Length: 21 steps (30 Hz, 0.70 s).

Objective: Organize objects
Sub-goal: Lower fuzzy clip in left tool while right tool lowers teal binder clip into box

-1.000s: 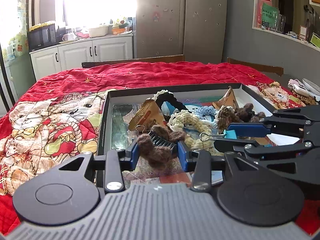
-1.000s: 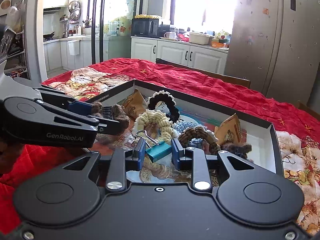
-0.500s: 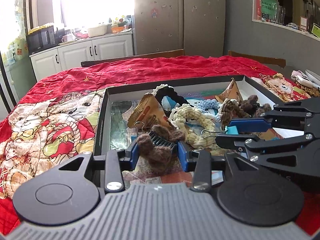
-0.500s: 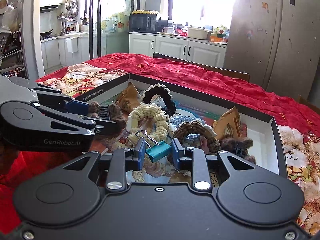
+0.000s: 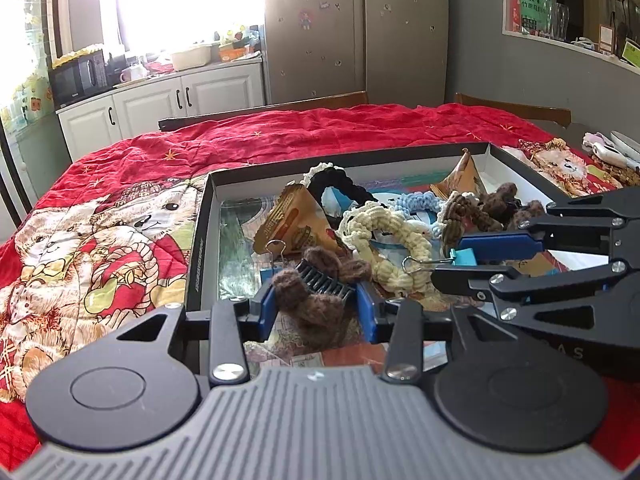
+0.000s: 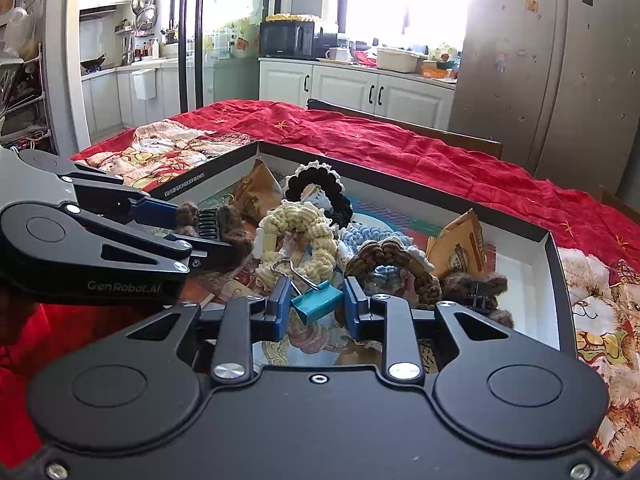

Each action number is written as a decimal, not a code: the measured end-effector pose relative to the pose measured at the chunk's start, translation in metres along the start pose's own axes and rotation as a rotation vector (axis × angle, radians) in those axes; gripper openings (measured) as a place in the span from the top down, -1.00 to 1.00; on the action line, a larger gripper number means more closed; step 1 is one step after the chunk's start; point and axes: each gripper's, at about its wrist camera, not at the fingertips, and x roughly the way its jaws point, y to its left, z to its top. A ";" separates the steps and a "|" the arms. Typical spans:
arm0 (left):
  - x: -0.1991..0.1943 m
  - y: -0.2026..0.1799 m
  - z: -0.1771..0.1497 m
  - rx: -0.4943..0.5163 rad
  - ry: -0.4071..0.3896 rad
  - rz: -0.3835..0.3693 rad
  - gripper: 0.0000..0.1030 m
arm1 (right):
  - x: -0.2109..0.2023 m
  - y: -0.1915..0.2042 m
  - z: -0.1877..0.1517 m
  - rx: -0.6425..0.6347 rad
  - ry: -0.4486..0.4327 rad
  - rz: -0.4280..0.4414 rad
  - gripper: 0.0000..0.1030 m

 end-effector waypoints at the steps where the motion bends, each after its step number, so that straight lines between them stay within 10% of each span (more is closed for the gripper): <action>1: 0.000 0.000 0.000 0.000 0.003 -0.001 0.11 | 0.000 0.000 0.000 -0.001 0.003 0.000 0.48; 21: 0.001 0.000 -0.001 0.010 0.014 0.005 0.00 | 0.004 -0.001 0.004 -0.015 0.049 0.007 0.47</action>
